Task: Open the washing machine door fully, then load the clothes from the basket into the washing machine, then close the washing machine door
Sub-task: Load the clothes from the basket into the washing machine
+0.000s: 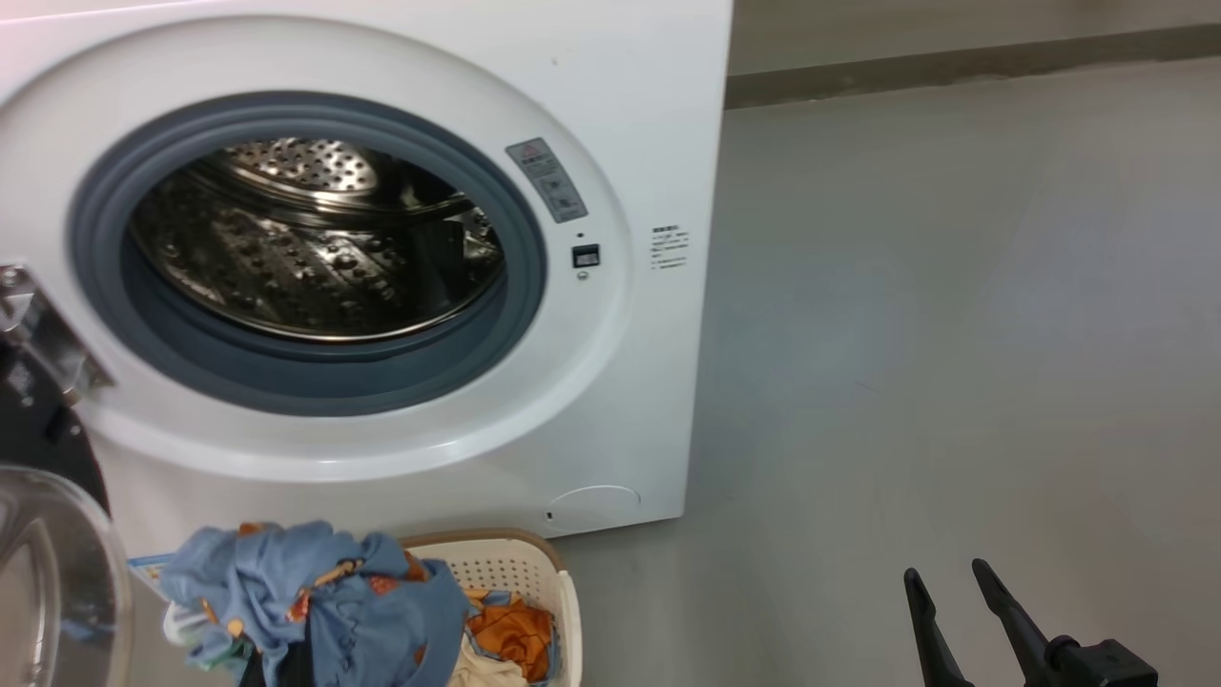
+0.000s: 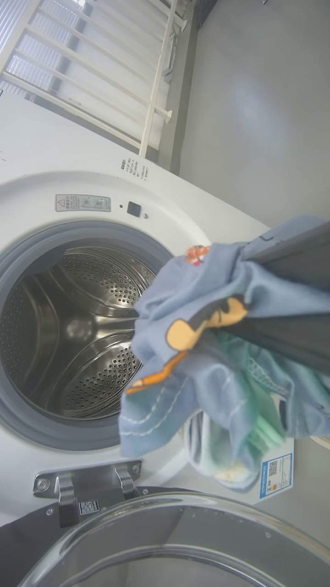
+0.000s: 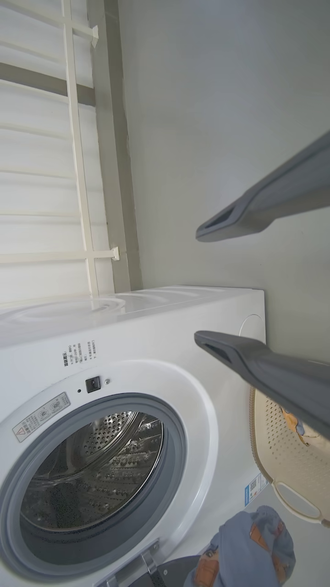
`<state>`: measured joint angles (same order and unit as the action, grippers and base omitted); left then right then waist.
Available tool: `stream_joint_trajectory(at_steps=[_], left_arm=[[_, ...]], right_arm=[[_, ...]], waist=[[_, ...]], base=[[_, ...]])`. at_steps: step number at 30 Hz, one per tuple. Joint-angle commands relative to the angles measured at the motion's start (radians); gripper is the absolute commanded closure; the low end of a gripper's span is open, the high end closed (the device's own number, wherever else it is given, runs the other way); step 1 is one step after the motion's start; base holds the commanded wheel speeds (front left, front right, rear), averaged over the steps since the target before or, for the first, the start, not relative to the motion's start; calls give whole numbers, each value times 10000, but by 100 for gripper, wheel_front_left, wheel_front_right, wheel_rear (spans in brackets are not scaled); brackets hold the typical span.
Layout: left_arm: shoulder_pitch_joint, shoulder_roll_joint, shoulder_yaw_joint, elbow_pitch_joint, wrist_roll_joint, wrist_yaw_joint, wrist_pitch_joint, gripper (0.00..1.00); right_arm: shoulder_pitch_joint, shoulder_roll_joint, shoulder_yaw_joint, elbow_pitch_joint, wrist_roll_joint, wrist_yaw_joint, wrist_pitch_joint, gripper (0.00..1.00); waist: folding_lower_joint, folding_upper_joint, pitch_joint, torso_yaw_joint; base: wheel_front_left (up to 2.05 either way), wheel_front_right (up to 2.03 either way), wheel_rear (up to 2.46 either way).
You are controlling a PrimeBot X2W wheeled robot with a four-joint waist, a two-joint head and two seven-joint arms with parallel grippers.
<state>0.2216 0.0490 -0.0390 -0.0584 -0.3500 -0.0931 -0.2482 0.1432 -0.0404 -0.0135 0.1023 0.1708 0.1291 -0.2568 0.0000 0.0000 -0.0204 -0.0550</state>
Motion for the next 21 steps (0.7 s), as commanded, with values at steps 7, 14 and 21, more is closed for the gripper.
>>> stream_joint_trajectory(at_steps=[7, 14, 21], left_arm=[[-1558, 12, 321, 570, -66, -174, -136, 100], [-2995, 200, 1125, 1719, 66, -285, -136, 100], [-4387, 858, 1957, 2701, 70, -348, -136, 100]], right_arm=[[-469, -99, 378, -347, 128, 16, -49, 0], [-633, -98, 604, -493, 250, 16, -49, 0], [-844, -98, 816, -630, 438, 16, -49, 0]], waist=[[0, 0, 331, -950], [0, 0, 1005, -1780], [0, 0, 1764, -2420]], base=[[0, 0, 0], [0, 0, 0], [0, 0, 0]])
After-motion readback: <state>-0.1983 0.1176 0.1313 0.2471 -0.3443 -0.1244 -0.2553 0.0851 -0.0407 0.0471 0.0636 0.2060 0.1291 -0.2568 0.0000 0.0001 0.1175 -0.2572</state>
